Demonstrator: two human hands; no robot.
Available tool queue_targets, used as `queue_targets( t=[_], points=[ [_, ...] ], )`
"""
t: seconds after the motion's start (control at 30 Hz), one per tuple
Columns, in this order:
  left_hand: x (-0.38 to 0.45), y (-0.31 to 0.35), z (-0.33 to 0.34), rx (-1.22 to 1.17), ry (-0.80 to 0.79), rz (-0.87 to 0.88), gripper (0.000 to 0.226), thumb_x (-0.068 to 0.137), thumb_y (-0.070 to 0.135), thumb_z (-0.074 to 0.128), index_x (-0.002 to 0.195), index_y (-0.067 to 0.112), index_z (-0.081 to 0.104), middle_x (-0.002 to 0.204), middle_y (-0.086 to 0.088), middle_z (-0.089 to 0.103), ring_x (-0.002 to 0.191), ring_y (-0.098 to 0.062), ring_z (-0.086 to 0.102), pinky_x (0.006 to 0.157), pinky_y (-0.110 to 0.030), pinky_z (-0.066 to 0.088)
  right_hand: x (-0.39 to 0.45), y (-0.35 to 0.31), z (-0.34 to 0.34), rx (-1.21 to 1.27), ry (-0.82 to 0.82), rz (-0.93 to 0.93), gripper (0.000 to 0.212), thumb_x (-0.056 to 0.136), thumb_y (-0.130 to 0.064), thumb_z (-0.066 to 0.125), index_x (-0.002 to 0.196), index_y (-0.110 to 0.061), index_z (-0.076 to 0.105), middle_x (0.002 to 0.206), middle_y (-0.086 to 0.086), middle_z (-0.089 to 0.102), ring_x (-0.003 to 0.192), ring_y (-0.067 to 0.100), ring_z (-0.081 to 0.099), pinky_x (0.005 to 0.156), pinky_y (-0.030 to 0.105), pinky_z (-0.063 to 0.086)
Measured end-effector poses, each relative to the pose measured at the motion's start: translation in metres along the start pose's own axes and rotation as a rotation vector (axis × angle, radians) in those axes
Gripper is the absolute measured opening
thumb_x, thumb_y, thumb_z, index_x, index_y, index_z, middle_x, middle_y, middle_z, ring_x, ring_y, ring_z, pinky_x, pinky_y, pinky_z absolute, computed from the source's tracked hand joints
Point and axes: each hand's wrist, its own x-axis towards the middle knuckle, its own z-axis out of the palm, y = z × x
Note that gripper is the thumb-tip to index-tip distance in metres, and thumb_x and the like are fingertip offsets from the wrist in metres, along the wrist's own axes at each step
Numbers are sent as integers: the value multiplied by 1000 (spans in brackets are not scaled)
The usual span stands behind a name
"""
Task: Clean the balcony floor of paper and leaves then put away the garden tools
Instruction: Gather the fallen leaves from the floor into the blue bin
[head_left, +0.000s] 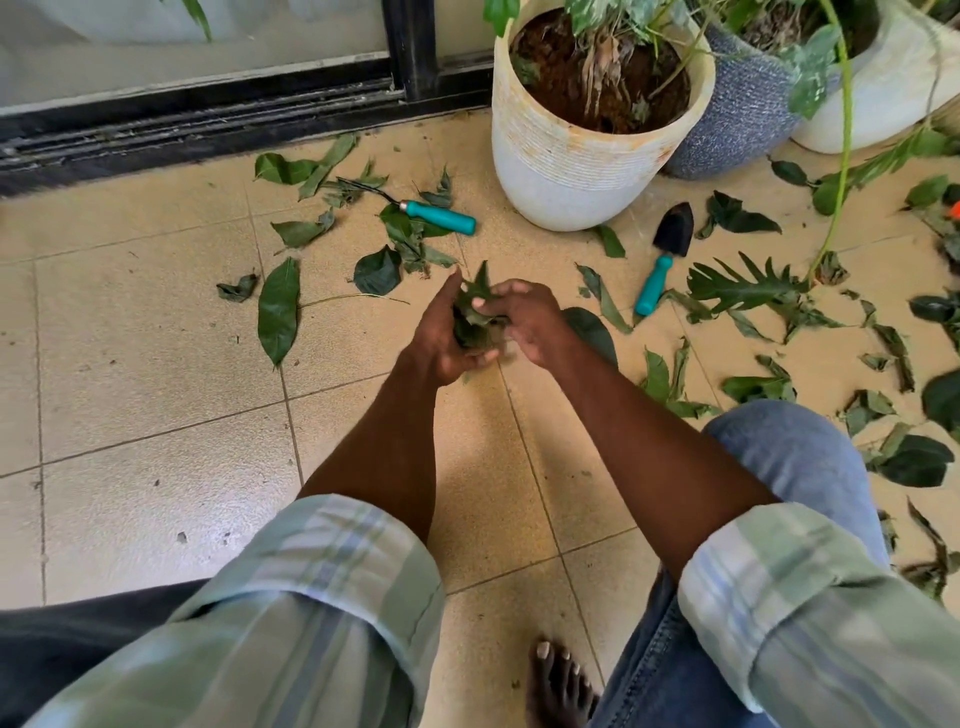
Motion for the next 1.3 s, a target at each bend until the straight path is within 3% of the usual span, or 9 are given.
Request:
queue_targets(
  t=[0.23,0.37,0.43,0.53,0.7,0.8,0.93,1.1,1.3],
  points=[
    [-7,11,-17,-170,193,110,32,102,19,40,116,1,63,105,-20,69,84,-29,69,62,-34,58,13,25,60,-566,202,-146,28,57,-22,74,85,-21,72,97,6,67,94,20,53,65,29,50],
    [-8,12,-58,-250,456,164,25,101,10,41,118,3,59,98,-6,64,81,-21,62,58,-23,53,-4,12,66,-337,-295,-75,39,73,7,72,106,-13,71,102,6,72,97,20,68,84,32,57],
    [-11,13,-78,-382,522,211,20,101,4,39,100,6,59,87,-9,57,67,-19,55,40,-18,46,0,3,59,-268,-272,-123,41,76,12,70,113,-5,68,106,9,70,98,18,66,84,26,55],
    [-10,10,-104,-413,688,196,25,100,1,34,81,7,49,78,-14,51,58,-21,46,35,-16,39,13,12,52,-653,-4,-348,29,75,5,74,103,-3,72,108,11,71,95,12,63,84,18,48],
    [-16,13,-102,-543,614,185,27,100,1,34,77,10,46,72,-9,45,56,-19,40,50,-17,49,1,87,65,-1360,-215,-599,51,89,-1,54,139,-10,49,148,18,35,137,32,32,109,32,32],
    [-16,17,-104,-534,588,206,28,100,2,37,74,10,47,70,-9,43,54,-19,37,36,-14,38,-13,113,59,-1642,-229,-822,46,91,3,41,137,-1,46,148,20,35,137,34,30,108,39,37],
    [-15,23,-115,-577,569,205,28,100,6,41,73,11,47,66,-7,40,52,-17,34,36,-14,35,-1,97,60,-1464,-135,-749,37,88,4,43,119,-4,62,120,15,57,115,29,50,91,37,47],
    [-17,34,-126,-618,565,222,28,101,8,42,74,12,48,69,-6,43,54,-18,38,35,-14,37,24,48,96,-1143,96,-573,43,90,-5,63,132,-3,52,131,17,47,111,29,56,94,31,44],
    [-24,41,-144,-653,565,272,26,102,9,39,78,11,50,72,-8,46,56,-17,40,40,-20,36,61,2,146,-1191,-37,-676,22,89,-3,55,110,0,62,122,21,55,111,33,55,86,29,43]
  ],
)
